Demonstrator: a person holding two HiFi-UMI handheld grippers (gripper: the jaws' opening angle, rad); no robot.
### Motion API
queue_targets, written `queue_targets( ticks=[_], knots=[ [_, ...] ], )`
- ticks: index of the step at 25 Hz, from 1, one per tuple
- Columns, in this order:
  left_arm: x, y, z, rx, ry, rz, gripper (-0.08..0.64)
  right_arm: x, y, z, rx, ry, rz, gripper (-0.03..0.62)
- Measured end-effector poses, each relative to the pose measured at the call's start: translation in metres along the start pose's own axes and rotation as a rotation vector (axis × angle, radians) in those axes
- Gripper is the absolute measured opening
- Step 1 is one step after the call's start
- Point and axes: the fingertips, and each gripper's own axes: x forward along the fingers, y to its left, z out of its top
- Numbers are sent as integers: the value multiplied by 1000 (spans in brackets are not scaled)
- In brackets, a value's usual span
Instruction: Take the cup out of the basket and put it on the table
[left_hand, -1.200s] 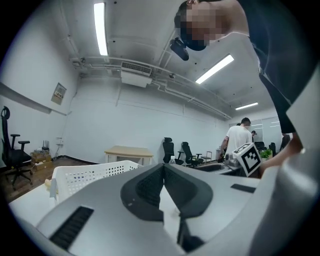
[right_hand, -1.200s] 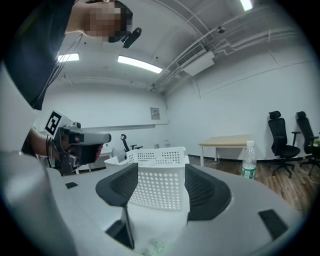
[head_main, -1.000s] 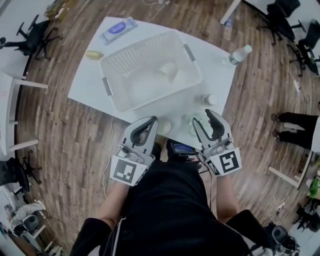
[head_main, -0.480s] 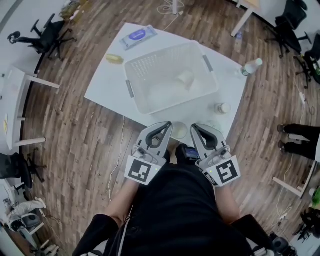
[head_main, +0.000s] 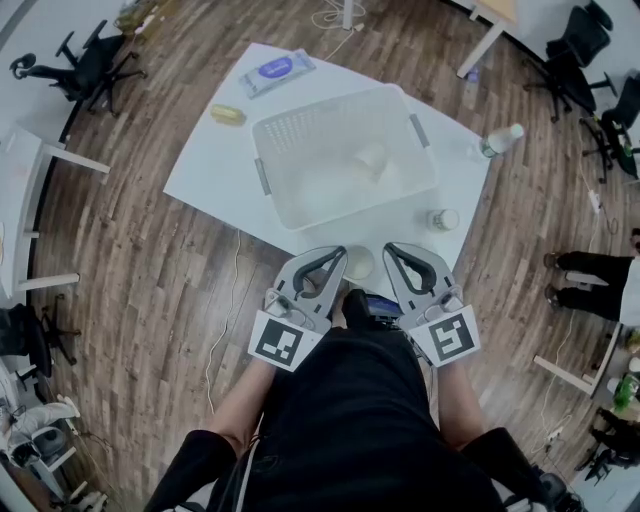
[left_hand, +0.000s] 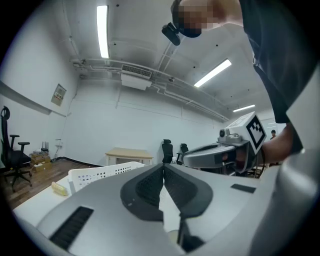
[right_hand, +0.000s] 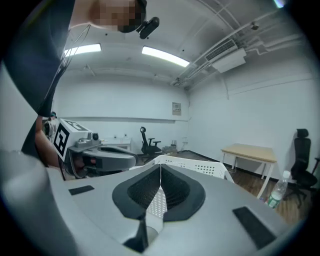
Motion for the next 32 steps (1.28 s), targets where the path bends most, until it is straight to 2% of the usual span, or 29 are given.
queue_targets(
  ticks=[2,7,11,15,18,24,32],
  knots=[
    [-1,2,-1,4,-1,-6,9,7,-2,-5,-63,65,4,25],
    [-5,11,-9,-18,5,-3,9,37,-19,-29,-197,315,30,25],
    [-9,19,-11,14,8,-6,9,64,-33,-35,-227,404,41,26],
    [-17,31,-12,51,10,-1,9,92,-58,-45,-311,501,3,31],
    [-27,41,-16,26,22,13,9,113,-72,-59,-381,592,19,84],
    [-39,58,-23,36,35,17,9,155,-100,-94,-473,788,64,152],
    [-48,64,-26,63,51,-3,9,194,-120,-151,-592,1068,96,167]
  ],
)
